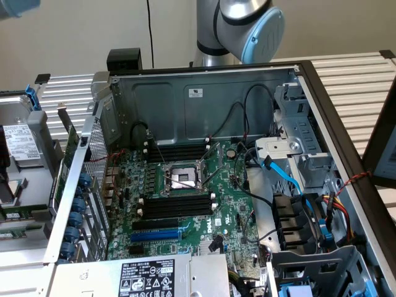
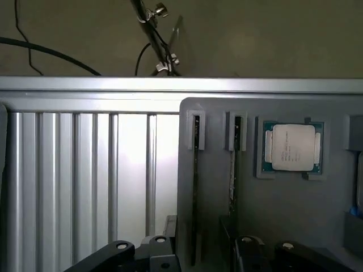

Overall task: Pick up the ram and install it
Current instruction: 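Pick up the ram and move it above insertion slot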

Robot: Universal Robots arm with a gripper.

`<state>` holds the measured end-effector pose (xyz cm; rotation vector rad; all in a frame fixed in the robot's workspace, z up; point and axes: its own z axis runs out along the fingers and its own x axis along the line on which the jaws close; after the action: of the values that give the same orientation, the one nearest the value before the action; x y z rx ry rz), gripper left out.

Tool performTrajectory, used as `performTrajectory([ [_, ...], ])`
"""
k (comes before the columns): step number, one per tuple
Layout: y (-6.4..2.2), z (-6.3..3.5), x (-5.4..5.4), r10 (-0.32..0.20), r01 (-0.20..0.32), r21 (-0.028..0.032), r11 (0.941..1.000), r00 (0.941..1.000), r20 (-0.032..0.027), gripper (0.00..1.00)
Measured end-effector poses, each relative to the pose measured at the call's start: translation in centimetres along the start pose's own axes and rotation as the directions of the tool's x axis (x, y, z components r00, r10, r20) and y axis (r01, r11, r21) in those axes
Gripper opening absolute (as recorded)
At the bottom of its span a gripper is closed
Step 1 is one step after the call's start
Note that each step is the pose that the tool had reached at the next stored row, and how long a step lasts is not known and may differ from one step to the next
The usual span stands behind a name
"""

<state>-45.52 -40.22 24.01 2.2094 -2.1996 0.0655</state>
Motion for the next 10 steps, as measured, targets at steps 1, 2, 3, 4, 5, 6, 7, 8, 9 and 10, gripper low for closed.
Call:
performTrajectory([
  [1,0.0,0.18,0.0,0.001,-0.001,0.0001,1.0,1.0,0.0,0.42],
  [2,0.0,0.36,0.0,0.001,-0.001,0.0003,1.0,1.0,0.0,0.42],
  [3,0.01,0.54,0.0,0.002,-0.002,0.0004,1.0,1.0,0.0,0.42],
  [4,0.01,0.72,0.0,0.002,-0.002,0.0005,1.0,1.0,0.0,0.42],
  [5,0.02,0.9,0.1,0.002,-0.002,0.0008,1.0,1.0,0.0,0.42],
  [6,0.02,1.09,0.2,0.002,-0.002,0.0012,1.0,1.0,0.0,0.42],
  [7,0.02,1.3,0.4,0.002,-0.002,0.0018,1.0,1.0,0.0,0.42],
  [8,0.02,1.49,0.5,0.003,-0.003,0.0026,1.0,1.0,0.0,0.42],
  [9,0.02,1.68,0.5,0.003,-0.003,0.0037,1.0,1.0,0.0001,0.42],
  [10,0.03,1.85,0.5,0.003,-0.003,0.0046,1.0,1.0,0.0,0.42],
])
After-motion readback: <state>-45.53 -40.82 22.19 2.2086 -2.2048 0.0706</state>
